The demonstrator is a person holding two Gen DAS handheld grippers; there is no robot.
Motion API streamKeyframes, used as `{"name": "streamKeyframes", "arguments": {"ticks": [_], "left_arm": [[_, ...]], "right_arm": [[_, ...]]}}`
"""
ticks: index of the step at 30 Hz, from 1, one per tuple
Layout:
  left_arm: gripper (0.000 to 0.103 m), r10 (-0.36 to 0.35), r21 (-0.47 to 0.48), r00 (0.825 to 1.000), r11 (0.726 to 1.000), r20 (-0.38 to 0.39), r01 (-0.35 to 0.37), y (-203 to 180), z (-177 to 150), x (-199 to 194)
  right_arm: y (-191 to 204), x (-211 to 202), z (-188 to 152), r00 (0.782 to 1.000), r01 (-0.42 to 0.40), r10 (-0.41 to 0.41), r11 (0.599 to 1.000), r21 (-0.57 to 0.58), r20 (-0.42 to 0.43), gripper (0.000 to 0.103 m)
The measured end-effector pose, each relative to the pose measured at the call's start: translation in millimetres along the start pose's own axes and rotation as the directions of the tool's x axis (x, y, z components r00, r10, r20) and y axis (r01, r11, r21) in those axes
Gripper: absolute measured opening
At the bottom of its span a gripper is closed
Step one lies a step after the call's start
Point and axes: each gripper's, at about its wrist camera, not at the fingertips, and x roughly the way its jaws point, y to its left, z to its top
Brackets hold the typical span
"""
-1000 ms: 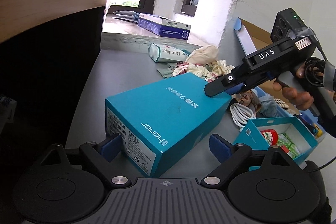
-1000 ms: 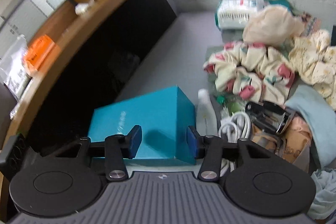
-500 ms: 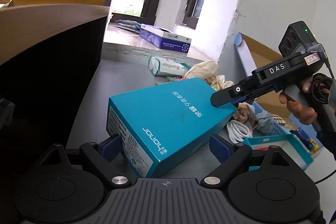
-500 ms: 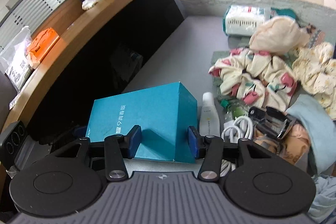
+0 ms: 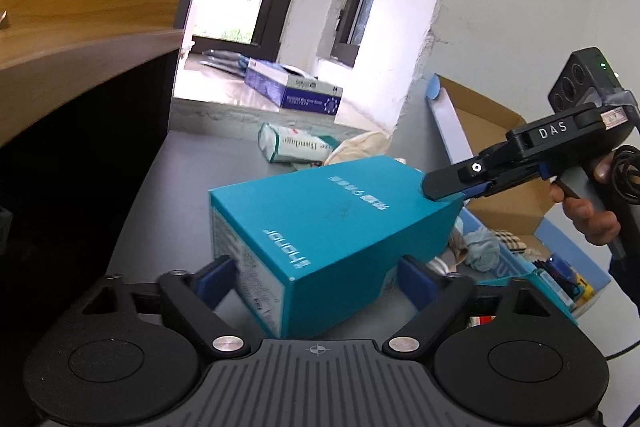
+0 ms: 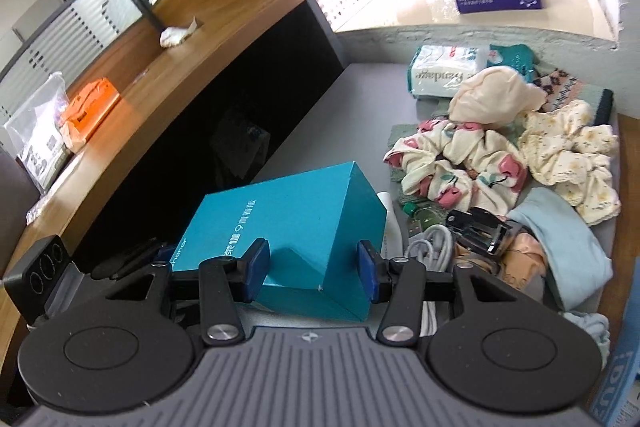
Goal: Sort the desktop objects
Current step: 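Lift the Honor box and carry it over the open teal box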
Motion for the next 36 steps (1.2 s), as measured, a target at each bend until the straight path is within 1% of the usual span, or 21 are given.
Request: {"name": "streamKeyframes", "arguments": {"ticks": [4,9,19,27,36], "left_arm": [[0.083,-0.022,0.003,1.000,1.000,0.002,0.022,-8.8,2.2,0.1],[0.083,-0.042,0.047,0.999,0.998,0.008,0.042,-29.5,4.5,-3.0],[0.083,-0.122,0.123,0.992,0.985,0.009,0.120,-67.5,12.9,-17.7],[0.084,-0.183,0.169,0.983,0.968,-0.031,0.186,-95.1,11.2,-19.7],[0.084,-0.206,0.214,0.976,0.953,-0.068,0.216,-117.5,-0.3,-22.4]], "right_arm": [[-0.8,-18.0,-4.5,1.000,0.007,-0.007,1.000,0.009,0.025,0.055],[-1.8,-41.3,-16.1,0.998,0.027,-0.028,1.000,0.015,0.059,0.055],[6.0,-102.9,-52.4,0.986,0.062,-0.068,0.997,0.043,0.150,0.055],[4.6,-144.1,-85.3,0.974,0.085,-0.103,0.992,0.096,0.202,0.056],[-7.9,-166.2,-120.9,0.970,0.084,-0.118,0.982,0.168,0.210,0.058]]}}
